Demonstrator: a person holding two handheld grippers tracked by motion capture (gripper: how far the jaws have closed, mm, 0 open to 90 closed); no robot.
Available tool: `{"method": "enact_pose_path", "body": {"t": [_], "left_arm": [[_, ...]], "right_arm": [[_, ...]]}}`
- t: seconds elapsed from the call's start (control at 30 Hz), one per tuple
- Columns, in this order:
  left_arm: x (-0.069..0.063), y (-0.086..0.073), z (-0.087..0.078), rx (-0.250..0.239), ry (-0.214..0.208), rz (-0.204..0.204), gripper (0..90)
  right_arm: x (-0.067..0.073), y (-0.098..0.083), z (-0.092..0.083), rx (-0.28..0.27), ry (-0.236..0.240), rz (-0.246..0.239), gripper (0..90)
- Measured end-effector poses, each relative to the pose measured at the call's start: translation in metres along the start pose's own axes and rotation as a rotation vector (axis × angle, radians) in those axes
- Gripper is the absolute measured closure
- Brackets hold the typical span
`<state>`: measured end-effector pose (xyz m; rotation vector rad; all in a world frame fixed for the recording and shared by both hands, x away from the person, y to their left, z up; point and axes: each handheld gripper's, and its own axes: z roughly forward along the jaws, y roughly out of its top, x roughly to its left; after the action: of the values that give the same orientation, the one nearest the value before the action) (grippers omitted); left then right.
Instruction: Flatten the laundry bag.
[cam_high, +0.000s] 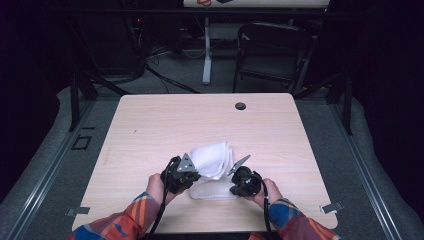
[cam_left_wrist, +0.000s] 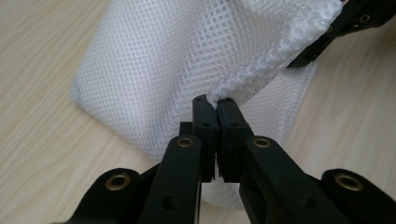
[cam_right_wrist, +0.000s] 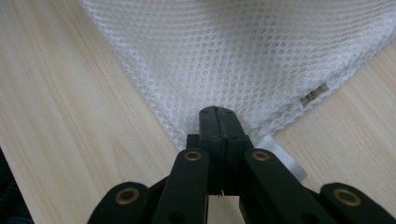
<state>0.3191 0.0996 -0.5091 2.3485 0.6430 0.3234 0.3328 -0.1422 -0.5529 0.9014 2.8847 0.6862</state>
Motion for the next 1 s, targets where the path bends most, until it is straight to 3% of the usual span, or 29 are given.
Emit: {"method": "enact_pose_path", "body": {"t": [0.1,0.27,0.7,1.0], "left_arm": [[0.002,-0.001,-0.001,-0.005,0.009,-0.003,87.9],[0.006,-0.004,-0.005,-0.024,-0.006,-0.043,87.8],[0.018,-0.012,-0.008,-0.028,0.034,-0.089,87.9],[0.022,-0.017,-0.009,0.009,0.050,-0.103,87.9]], "right_arm": [[0.000,-0.001,0.000,-0.003,-0.005,0.008,90.0],[0.000,-0.001,-0.001,0.004,-0.015,0.012,90.0],[-0.005,-0.005,-0.004,0.013,-0.032,0.029,90.0],[-0.009,-0.007,-0.006,0.025,-0.037,0.031,90.0]]}}
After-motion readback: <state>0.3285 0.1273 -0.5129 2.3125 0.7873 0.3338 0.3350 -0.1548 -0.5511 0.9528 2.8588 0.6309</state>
